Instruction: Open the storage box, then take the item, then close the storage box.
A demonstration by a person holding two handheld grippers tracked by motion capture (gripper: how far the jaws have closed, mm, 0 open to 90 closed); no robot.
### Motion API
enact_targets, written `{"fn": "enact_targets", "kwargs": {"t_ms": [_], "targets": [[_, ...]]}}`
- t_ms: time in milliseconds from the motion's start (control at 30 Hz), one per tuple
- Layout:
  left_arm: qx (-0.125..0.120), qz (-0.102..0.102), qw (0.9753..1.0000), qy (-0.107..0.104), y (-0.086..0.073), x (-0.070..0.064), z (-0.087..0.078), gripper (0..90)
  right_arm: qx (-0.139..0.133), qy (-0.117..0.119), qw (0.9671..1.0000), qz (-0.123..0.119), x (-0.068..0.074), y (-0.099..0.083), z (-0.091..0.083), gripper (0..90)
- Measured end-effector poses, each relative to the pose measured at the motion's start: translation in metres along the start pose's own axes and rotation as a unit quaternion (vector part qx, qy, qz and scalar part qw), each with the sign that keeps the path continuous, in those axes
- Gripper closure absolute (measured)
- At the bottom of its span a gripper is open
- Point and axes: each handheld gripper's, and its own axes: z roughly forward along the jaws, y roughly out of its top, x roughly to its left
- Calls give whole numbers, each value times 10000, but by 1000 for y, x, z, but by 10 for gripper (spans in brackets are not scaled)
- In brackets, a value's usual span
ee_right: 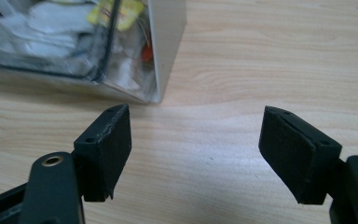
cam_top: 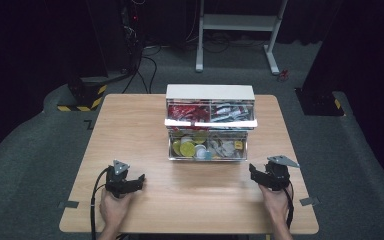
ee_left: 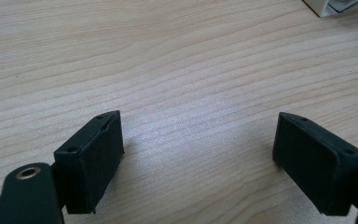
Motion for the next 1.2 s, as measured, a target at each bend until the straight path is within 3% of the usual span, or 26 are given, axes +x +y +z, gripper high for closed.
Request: {"fn": "enact_targets", "kwargs": {"t_ms": [567, 833, 1000, 1200], "targets": [[3, -8, 10000, 3, 0, 0, 0, 165, -292, 245, 9992, -90, 4, 23, -21, 280], [19, 13, 10000, 5, 0, 0, 0, 165, -360, 411, 9982, -259, 12, 44, -29, 278], [-6, -9, 10000, 9, 0, 0, 0, 165, -524, 483, 9972, -206, 17, 53, -36, 253], [-7, -13, 10000, 6, 0, 0, 0, 165, -723, 504, 9955, -335, 24, 68, -48, 239]]}}
